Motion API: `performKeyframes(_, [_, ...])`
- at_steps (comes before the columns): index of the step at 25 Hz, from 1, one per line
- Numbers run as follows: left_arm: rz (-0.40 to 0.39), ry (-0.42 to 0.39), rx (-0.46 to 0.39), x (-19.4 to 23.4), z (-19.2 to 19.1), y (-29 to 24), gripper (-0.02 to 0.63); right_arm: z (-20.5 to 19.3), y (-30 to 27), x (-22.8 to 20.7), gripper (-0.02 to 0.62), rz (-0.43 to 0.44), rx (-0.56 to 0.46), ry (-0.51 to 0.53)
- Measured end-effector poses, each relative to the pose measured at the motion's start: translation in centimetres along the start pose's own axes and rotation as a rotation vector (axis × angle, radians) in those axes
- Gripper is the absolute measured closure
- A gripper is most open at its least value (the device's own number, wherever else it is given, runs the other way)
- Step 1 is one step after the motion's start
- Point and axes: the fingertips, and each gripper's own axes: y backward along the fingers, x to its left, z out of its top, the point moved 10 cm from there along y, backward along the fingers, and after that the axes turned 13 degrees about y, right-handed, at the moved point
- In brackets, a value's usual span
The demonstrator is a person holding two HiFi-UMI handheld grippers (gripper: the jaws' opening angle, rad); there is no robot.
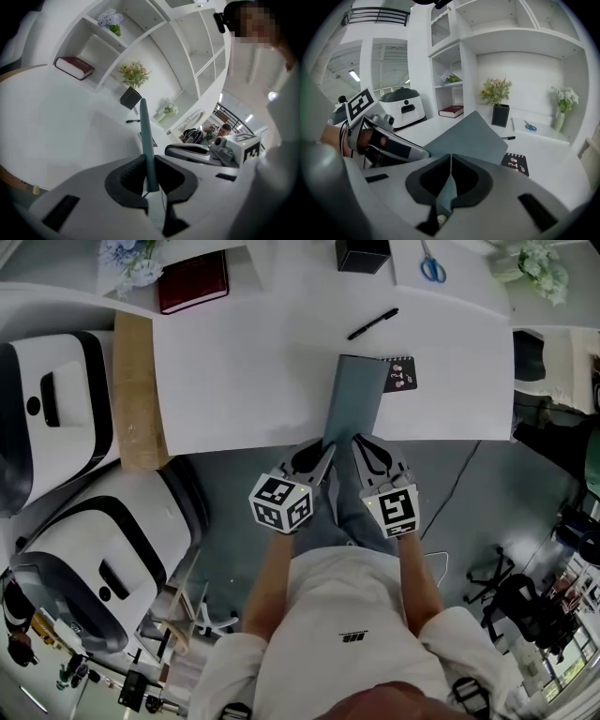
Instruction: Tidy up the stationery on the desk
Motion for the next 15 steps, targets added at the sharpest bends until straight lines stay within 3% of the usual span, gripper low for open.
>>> performKeyframes(15, [0.104,0.017,-0.134,-0.2,4.8,3.5,0.606,4.3,-2.8,-2.8,0.594,0.121,-0.069,0.067])
